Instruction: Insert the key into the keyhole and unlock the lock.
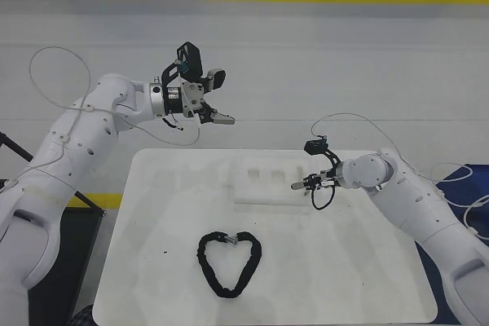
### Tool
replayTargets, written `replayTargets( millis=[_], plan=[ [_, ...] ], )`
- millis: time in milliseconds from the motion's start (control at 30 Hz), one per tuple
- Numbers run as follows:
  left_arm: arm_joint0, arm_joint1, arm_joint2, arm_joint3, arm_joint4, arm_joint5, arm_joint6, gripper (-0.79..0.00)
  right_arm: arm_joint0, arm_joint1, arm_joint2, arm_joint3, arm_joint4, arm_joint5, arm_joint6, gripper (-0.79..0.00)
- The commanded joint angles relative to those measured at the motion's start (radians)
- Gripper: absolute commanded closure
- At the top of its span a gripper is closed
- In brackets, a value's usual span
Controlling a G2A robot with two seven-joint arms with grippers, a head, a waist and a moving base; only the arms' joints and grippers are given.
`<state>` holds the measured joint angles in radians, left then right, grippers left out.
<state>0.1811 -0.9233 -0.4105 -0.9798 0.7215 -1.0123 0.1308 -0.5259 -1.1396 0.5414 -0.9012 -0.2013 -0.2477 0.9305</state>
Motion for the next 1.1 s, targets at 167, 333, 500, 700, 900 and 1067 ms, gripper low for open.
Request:
replayTargets(
  millis=[167, 333, 500, 700, 900, 1067],
  plan=[
    [0.000, 0.000, 0.000, 0.000, 0.000, 0.000, 0.000, -0.785, -0.015, -0.002, -0.004, -0.030, -0.025, 0.004, -0.002, -0.785],
    [0.000, 0.000, 0.000, 0.000, 0.000, 0.000, 0.000, -0.785, -0.016, -0.017, -0.024, -0.043, -0.066, 0.064, 0.041, -0.785],
    [0.000, 0.000, 0.000, 0.000, 0.000, 0.000, 0.000, -0.785, -0.005, -0.042, -0.040, -0.019, -0.080, 0.092, 0.044, -0.785],
    [0.000, 0.000, 0.000, 0.000, 0.000, 0.000, 0.000, -0.785, 0.008, -0.075, -0.058, 0.032, -0.085, 0.097, 0.051, -0.785],
    [0.000, 0.000, 0.000, 0.000, 0.000, 0.000, 0.000, -0.785, 0.023, -0.104, -0.069, 0.088, -0.093, 0.094, 0.055, -0.727],
    [0.000, 0.000, 0.000, 0.000, 0.000, 0.000, 0.000, -0.785, 0.035, -0.128, -0.086, 0.114, -0.122, 0.130, 0.077, -0.533]
  ],
)
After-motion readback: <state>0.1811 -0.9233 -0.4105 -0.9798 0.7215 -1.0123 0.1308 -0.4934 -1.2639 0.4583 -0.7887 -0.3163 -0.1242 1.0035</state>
